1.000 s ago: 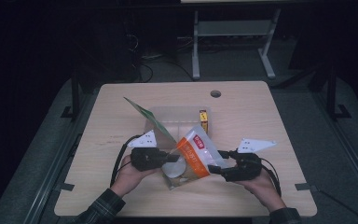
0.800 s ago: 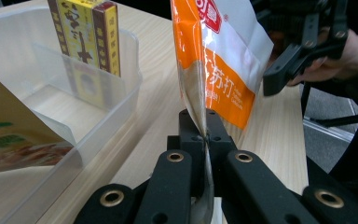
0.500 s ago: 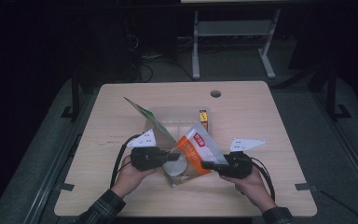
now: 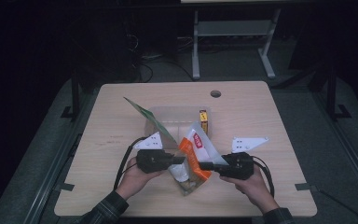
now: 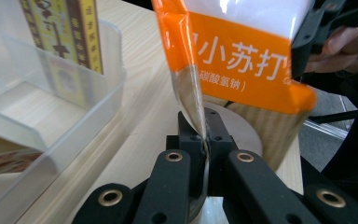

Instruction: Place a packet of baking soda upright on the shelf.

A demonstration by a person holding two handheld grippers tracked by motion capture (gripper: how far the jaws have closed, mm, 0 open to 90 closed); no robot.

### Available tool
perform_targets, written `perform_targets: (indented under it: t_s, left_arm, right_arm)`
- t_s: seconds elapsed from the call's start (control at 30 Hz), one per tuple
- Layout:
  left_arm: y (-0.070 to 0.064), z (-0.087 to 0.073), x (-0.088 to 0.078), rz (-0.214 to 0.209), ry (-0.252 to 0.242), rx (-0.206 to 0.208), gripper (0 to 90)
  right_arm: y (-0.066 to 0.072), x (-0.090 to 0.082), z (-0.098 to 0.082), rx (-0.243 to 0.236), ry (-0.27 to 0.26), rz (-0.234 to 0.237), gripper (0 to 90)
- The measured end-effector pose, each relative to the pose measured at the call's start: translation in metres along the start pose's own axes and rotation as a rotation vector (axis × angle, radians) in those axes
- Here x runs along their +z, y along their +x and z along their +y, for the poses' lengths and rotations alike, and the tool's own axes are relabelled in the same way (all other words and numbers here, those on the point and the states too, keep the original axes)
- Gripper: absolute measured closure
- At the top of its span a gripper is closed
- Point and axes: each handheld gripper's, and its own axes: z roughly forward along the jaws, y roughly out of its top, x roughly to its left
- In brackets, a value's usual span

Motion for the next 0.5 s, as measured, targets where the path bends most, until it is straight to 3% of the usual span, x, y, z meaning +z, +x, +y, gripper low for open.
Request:
perform_targets:
  t_s: [0.17,0.27,0.37,0.5]
  left_arm:
    - [0.0,0.0009,0.0042,-0.004,0.011,-0.005,87.1]
    - [0.0009,0.002,0.0036,0.019,0.028,0.004,80.0]
    - [-0.0005,0.0037,0.0013,0.04,0.046,0.028,69.1]
    - [-0.0044,0.0026,-0.003,0.1,0.068,0.043,44.1]
  right_arm:
    - [0.0014,0.0005,0.0024,-0.003,-0.011,0.004,90.0]
    - [0.0031,-0.0016,0.004,-0.012,-0.015,0.002,90.0]
    - [0.005,-0.0033,0.0062,-0.022,-0.023,0.008,90.0]
    - [0.0077,-0.0051,0.01,-0.04,-0.021,0.007,90.0]
